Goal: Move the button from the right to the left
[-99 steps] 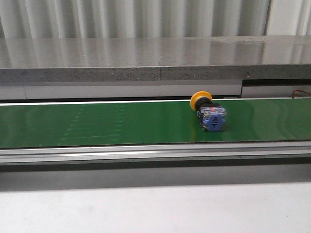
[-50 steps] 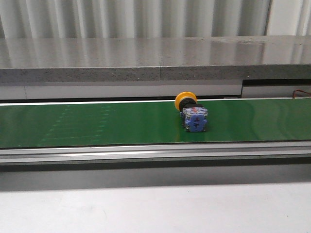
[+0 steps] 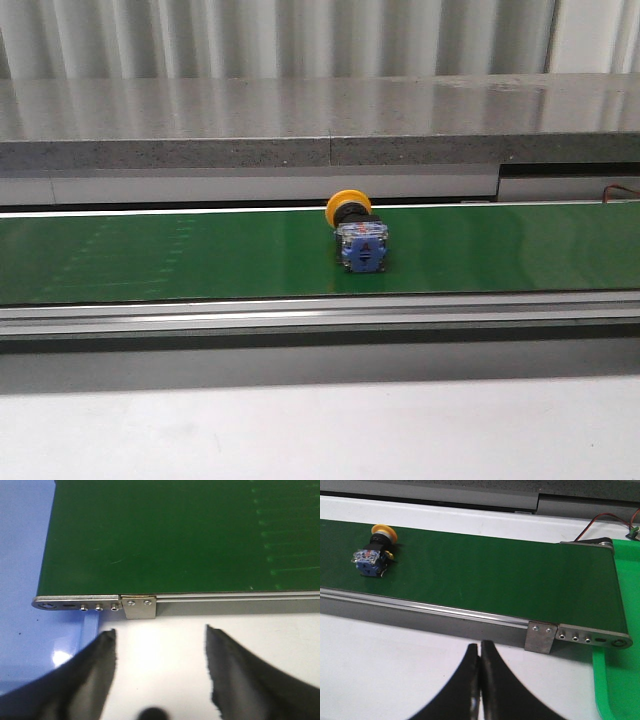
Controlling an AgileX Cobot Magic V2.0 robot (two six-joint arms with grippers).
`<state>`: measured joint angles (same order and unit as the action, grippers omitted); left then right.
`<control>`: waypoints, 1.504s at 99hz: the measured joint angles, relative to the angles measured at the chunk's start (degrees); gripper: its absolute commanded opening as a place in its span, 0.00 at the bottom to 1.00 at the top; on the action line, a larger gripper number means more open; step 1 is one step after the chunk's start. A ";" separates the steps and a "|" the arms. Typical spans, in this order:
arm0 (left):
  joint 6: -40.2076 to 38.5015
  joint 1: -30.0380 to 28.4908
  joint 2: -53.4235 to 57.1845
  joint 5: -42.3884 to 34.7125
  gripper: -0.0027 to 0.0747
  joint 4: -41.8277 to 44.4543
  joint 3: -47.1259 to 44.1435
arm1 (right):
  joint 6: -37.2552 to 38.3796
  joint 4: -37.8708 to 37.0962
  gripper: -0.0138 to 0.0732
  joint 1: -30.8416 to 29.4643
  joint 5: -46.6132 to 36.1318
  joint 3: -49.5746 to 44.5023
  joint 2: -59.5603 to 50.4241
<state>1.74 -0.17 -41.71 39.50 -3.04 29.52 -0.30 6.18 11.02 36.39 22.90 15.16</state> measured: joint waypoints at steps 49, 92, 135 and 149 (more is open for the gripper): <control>0.00 0.00 -2.34 -0.55 0.86 -5.91 1.64 | 0.00 0.00 0.08 0.00 0.00 0.00 0.00; 4.06 5.98 -23.56 6.09 0.86 -23.92 16.93 | -0.08 0.00 0.08 0.00 0.00 -0.03 0.00; -8.21 22.81 -40.43 6.18 0.86 -19.95 28.43 | -0.08 0.00 0.08 0.00 0.00 -0.03 0.00; -12.18 26.43 -45.46 6.10 0.86 -17.62 32.62 | -0.08 0.00 0.08 0.00 0.00 -0.03 0.00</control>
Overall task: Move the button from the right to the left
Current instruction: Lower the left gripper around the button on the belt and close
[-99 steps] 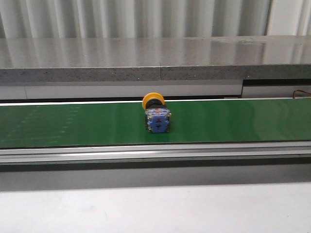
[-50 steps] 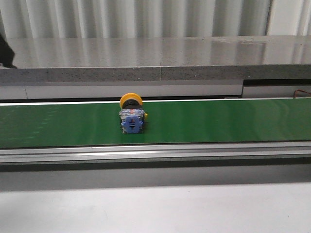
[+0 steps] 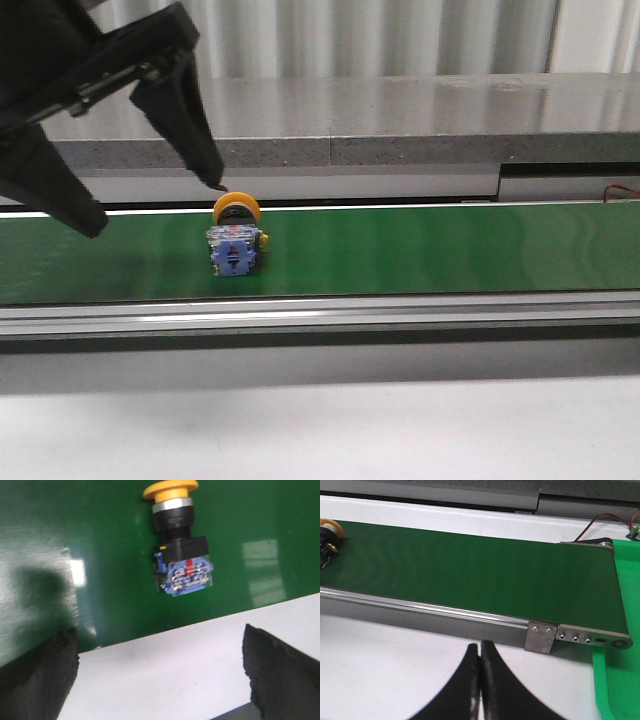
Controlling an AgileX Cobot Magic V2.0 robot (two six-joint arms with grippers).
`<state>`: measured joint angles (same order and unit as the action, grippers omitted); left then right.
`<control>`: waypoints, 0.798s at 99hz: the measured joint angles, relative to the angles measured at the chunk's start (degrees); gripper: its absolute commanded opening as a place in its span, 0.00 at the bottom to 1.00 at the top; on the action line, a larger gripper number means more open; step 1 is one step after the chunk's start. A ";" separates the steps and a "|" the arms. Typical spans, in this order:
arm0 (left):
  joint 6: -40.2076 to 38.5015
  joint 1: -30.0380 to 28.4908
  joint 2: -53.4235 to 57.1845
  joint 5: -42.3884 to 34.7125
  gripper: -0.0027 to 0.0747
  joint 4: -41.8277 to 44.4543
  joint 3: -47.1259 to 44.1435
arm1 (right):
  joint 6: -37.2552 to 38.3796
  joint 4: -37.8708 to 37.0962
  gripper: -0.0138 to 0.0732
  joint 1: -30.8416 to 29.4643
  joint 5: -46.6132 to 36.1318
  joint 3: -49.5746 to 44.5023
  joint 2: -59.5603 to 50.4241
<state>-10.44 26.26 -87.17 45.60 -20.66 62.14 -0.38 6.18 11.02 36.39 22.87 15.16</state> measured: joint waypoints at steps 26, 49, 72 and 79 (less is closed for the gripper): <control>-3.21 1.87 -7.04 1.07 0.86 2.12 6.53 | 0.00 0.00 0.08 0.00 0.00 0.00 0.00; -9.89 3.44 -11.00 2.51 0.86 10.72 8.42 | 0.00 0.00 0.08 0.00 0.00 0.00 0.00; -14.46 4.05 -13.30 3.77 0.65 16.52 8.79 | 0.00 0.00 0.08 0.00 0.00 0.00 0.00; -14.87 4.05 -13.42 3.65 0.46 16.89 8.91 | 0.00 0.00 0.08 0.00 0.00 0.00 0.00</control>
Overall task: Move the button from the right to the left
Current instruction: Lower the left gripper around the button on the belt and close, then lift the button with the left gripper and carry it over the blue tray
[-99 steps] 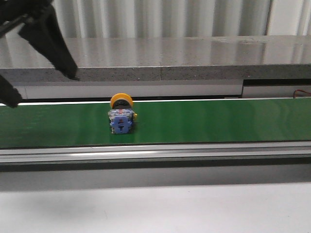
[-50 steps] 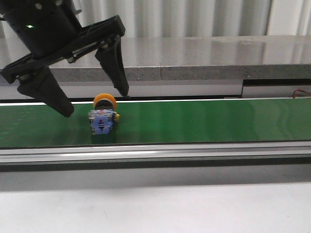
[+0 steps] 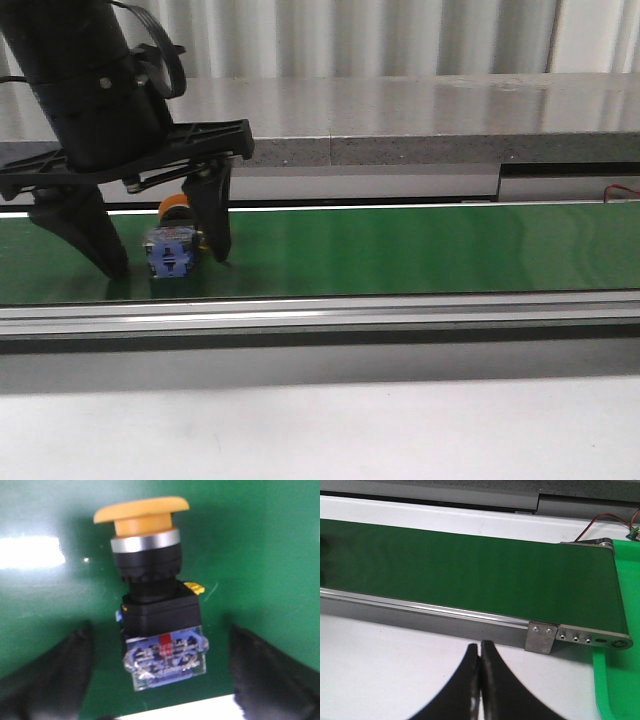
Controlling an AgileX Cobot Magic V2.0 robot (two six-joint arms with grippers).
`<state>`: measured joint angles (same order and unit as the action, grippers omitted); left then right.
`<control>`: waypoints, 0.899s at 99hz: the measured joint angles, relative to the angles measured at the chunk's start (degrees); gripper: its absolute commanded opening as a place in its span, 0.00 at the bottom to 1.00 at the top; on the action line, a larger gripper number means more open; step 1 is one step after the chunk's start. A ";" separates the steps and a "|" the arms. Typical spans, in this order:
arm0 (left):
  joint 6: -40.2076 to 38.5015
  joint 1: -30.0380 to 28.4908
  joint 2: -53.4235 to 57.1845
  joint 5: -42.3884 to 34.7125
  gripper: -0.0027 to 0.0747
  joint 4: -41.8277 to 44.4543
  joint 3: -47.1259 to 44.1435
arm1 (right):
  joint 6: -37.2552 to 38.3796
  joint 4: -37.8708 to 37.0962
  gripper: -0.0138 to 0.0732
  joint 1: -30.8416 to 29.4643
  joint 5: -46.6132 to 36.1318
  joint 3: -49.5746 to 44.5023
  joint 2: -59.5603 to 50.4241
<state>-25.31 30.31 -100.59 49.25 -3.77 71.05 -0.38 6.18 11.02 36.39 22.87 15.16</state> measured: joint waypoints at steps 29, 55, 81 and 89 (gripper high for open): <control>-0.34 0.00 0.09 0.20 0.06 1.29 0.01 | 0.00 0.00 0.08 0.00 0.00 0.00 0.00; -0.33 0.00 4.37 2.95 0.06 2.95 0.01 | 0.00 0.00 0.08 0.00 0.00 0.00 0.00; 0.01 -3.52 9.58 7.95 0.06 7.20 0.01 | 0.00 0.00 0.08 0.00 0.00 0.00 0.00; 1.43 -5.47 10.86 9.45 0.06 7.93 0.01 | 0.00 0.00 0.08 0.00 0.00 0.00 0.00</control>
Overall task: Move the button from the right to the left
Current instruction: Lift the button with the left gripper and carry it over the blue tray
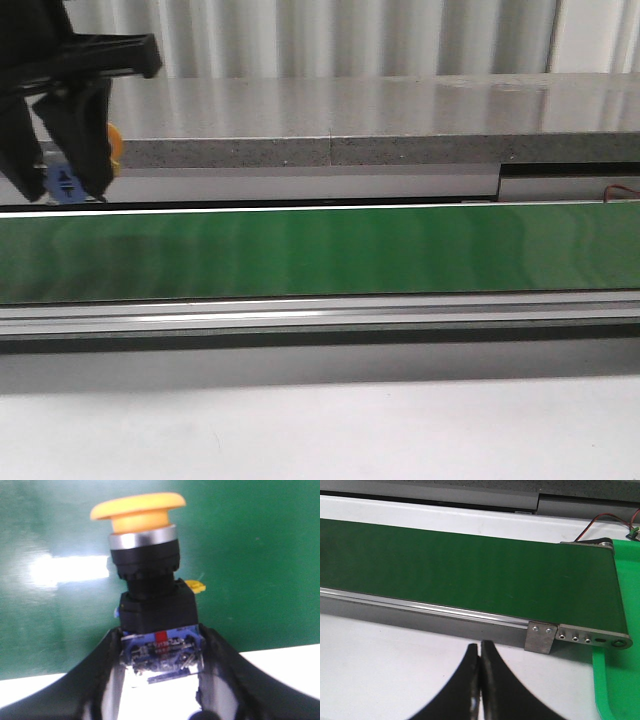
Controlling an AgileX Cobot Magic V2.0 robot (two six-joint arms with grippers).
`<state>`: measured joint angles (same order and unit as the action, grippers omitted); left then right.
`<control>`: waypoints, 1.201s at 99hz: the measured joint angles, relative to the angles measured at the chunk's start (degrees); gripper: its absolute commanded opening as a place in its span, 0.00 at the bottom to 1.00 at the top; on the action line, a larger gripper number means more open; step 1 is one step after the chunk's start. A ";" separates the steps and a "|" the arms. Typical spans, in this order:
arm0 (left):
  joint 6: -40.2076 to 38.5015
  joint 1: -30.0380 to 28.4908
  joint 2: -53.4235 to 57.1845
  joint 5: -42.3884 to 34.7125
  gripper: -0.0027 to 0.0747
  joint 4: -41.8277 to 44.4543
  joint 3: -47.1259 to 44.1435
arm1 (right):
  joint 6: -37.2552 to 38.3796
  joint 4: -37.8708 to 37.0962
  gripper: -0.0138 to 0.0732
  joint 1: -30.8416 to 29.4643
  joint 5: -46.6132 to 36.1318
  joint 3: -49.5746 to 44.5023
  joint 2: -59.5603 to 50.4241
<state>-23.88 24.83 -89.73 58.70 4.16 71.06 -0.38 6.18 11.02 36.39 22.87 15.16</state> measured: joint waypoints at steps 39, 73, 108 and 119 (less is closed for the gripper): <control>18.80 -15.22 1.42 8.33 0.06 0.53 0.00 | 0.00 0.00 0.08 0.00 0.00 -0.10 0.00; 38.59 -32.30 1.42 9.16 0.06 0.87 0.00 | 0.00 0.00 0.08 0.00 0.00 -0.10 0.00; 44.72 -44.60 -1.88 6.01 0.06 1.00 0.00 | 0.00 0.00 0.08 0.00 0.00 -0.10 0.00; 44.84 -46.95 -4.35 2.52 0.06 1.96 0.00 | 0.00 0.00 0.08 0.00 0.00 -0.10 0.00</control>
<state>20.96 -22.11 -94.08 61.22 6.11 71.06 -0.38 6.18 11.02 36.39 22.77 15.16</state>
